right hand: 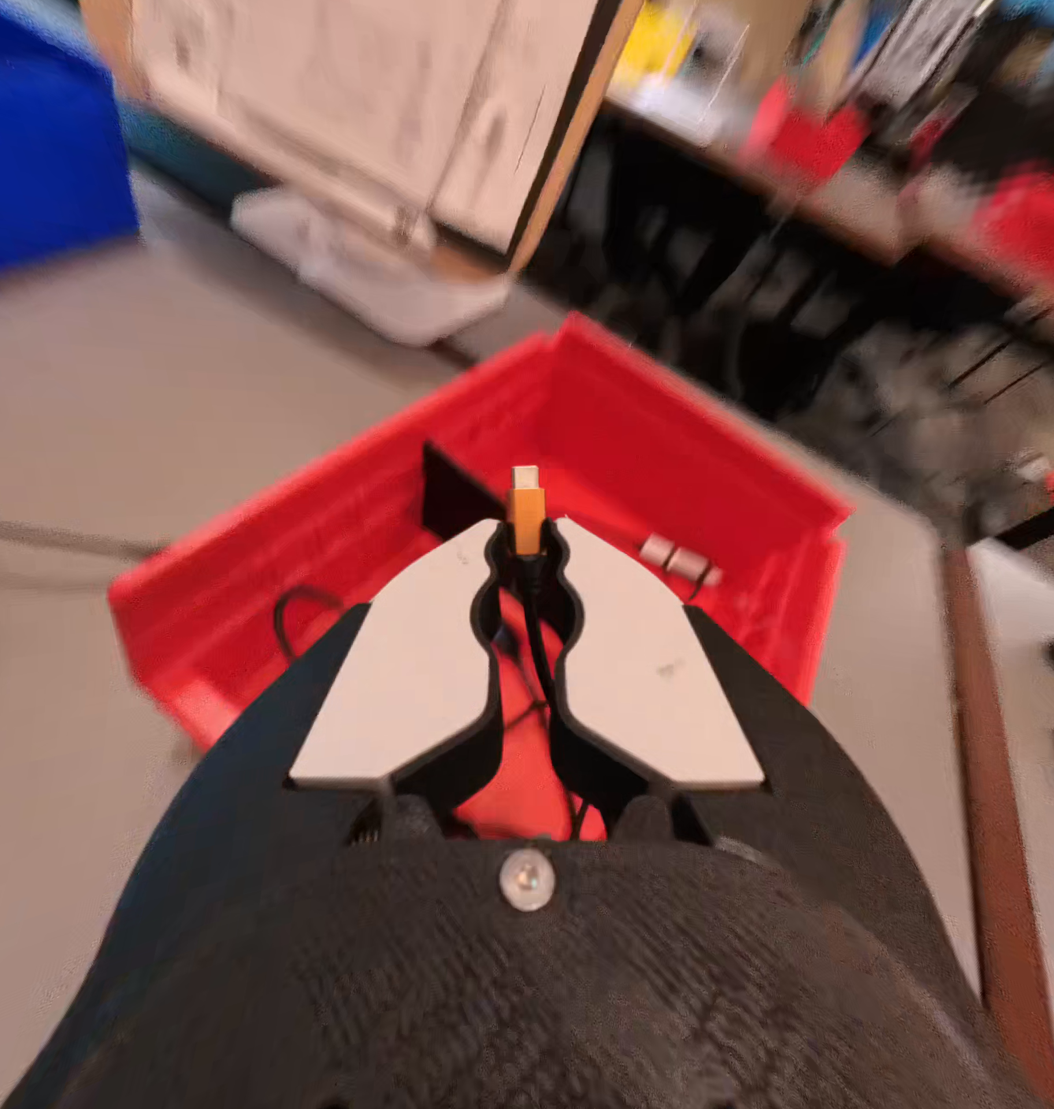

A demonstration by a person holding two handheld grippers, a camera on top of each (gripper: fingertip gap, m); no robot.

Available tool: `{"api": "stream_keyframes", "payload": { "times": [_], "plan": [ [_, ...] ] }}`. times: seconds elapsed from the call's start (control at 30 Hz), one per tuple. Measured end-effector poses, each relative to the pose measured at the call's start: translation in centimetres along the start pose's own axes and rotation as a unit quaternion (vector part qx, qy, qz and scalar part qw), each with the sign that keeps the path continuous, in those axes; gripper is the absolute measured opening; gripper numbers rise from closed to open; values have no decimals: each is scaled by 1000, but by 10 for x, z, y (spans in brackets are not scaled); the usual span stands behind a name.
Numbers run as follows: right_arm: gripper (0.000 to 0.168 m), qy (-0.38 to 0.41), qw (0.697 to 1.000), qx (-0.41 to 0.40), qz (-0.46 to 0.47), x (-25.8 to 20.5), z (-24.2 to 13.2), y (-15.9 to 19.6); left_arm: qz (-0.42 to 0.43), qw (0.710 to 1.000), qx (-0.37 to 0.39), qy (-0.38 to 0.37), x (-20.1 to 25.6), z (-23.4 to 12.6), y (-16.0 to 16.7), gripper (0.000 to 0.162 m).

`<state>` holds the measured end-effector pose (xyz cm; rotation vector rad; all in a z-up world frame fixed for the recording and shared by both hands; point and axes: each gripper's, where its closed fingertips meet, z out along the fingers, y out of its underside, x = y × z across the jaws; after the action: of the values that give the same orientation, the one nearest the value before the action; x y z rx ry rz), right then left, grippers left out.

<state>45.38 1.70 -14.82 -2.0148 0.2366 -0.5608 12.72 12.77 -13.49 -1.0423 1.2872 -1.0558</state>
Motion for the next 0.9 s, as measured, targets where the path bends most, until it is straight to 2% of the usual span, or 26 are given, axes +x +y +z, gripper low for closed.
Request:
{"api": "stream_keyframes", "payload": {
  "times": [0.03,0.07,0.17,0.27,0.3,0.37,0.4,0.43,0.5,0.53,0.6,0.63,0.7,0.73,0.77,0.9],
  "plan": [
    [12,-42,997,-61,4,-8,3,22,-1,1000,1,0,0,0,0,25],
    [19,-77,990,-117,9,-15,4,43,-3,1000,0,2,0,0,0,25],
    [41,-134,977,-157,50,-29,-1,65,-6,1000,-3,6,2,1,2,25],
    [67,-17,992,-120,43,3,-15,52,-1,1000,-6,8,3,2,3,25],
    [69,4,993,-102,56,5,-24,44,0,1000,-5,7,3,2,2,25],
    [63,-43,989,-45,132,-28,-43,19,-3,1000,-3,6,3,2,2,25],
    [59,-109,978,-10,178,-63,-53,5,-4,1000,-2,5,3,2,2,25],
    [55,-201,955,15,216,-108,-67,-8,-4,1000,0,3,3,2,2,25],
    [47,-388,877,34,281,-200,-100,-23,-1,1000,6,2,4,2,0,25],
    [42,-438,840,44,317,-234,-107,-26,0,1000,10,-1,5,2,-1,25],
    [41,-452,789,68,410,-280,-98,-28,1,1000,26,-2,7,0,-7,25],
    [44,-463,754,87,459,-296,-93,-33,2,999,36,0,9,-1,-10,25],
    [44,-489,673,131,540,-313,-85,-50,4,998,61,8,15,-4,-19,25],
    [47,-493,645,150,564,-315,-81,-58,7,997,72,15,19,-5,-22,25],
    [49,-491,630,172,576,-313,-78,-66,7,997,78,16,21,-6,-24,25],
    [37,-440,638,253,579,-286,-78,-87,6,995,93,27,24,-8,-29,25]
  ]
}}
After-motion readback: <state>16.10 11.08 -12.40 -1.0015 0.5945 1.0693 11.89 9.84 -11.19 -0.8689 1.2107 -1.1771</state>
